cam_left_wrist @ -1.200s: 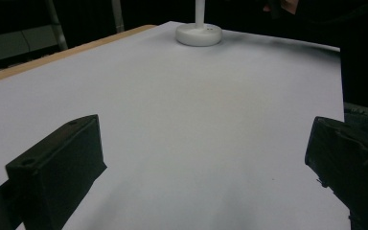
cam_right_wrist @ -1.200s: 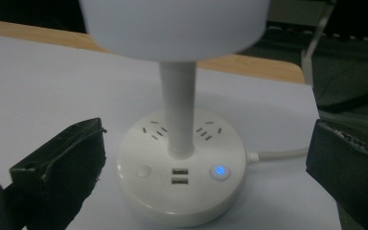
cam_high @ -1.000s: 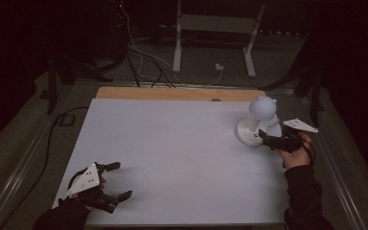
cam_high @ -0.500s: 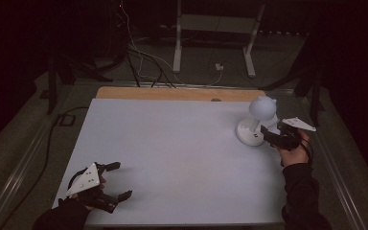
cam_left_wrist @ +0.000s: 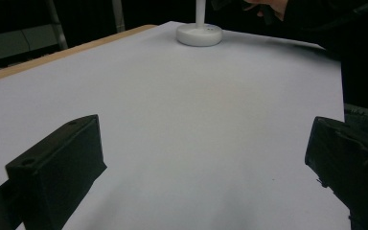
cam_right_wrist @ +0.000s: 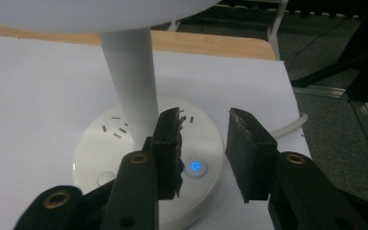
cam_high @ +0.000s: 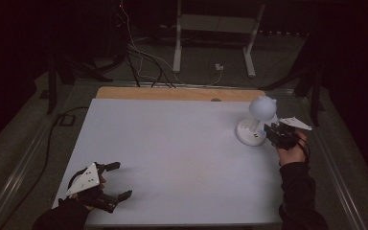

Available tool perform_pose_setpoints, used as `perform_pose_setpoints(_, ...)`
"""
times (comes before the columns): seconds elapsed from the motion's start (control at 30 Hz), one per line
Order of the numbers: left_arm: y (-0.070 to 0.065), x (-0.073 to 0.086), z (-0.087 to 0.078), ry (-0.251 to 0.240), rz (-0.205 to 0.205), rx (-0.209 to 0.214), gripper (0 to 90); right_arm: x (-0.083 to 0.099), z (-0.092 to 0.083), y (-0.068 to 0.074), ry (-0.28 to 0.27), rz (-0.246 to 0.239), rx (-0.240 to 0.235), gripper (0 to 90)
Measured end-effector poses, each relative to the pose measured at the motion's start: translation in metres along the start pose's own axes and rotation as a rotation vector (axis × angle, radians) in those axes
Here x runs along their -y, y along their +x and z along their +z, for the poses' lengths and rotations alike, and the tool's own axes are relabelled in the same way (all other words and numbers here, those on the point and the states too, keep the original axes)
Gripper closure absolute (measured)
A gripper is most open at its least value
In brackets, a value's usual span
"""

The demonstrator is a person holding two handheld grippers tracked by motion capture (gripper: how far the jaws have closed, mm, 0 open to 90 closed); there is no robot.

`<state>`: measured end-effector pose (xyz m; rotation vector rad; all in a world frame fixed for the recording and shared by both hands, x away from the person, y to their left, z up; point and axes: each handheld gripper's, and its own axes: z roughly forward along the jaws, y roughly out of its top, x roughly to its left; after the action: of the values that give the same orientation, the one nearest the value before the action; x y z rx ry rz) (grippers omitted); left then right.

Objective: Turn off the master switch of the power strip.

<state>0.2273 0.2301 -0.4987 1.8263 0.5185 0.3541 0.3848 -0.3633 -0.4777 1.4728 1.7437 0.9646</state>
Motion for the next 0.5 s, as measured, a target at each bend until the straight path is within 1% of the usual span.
perform_pose_setpoints(0.03,0.0001,0.0000,0.0000,0.000,-0.001,0.000,0.2,0.0005,0.0013,0.0009,0.000,-0.004,0.007,71.7)
perform_pose_setpoints(0.1,0.0002,0.0001,0.0000,0.000,-0.001,0.000,0.2,0.0008,0.0028,0.0017,0.004,0.003,0.012,76.1)
perform_pose_setpoints(0.17,0.0003,0.0001,0.0001,0.000,-0.002,0.000,0.2,0.0010,0.0036,0.0021,0.004,0.000,0.013,77.5)
perform_pose_setpoints(0.2,0.0003,0.0001,0.0000,-0.001,-0.002,0.000,0.2,0.0016,0.0053,0.0030,0.012,0.002,0.020,81.1)
perform_pose_setpoints(0.3,0.0003,0.0001,0.0000,-0.002,-0.002,0.000,0.2,0.0026,0.0071,0.0043,0.015,0.005,0.030,85.9)
perform_pose_setpoints(0.33,0.0003,0.0001,-0.0001,-0.002,-0.001,0.000,0.2,0.0026,0.0071,0.0043,0.015,0.005,0.030,85.9)
perform_pose_setpoints(0.4,0.0002,0.0001,0.0000,-0.001,-0.002,0.000,0.2,0.0032,0.0083,0.0052,0.020,0.007,0.035,89.8)
perform_pose_setpoints(0.5,0.0002,0.0001,0.0000,-0.001,-0.002,0.000,0.2,0.0048,0.0111,0.0068,0.036,-0.002,0.043,90.0)
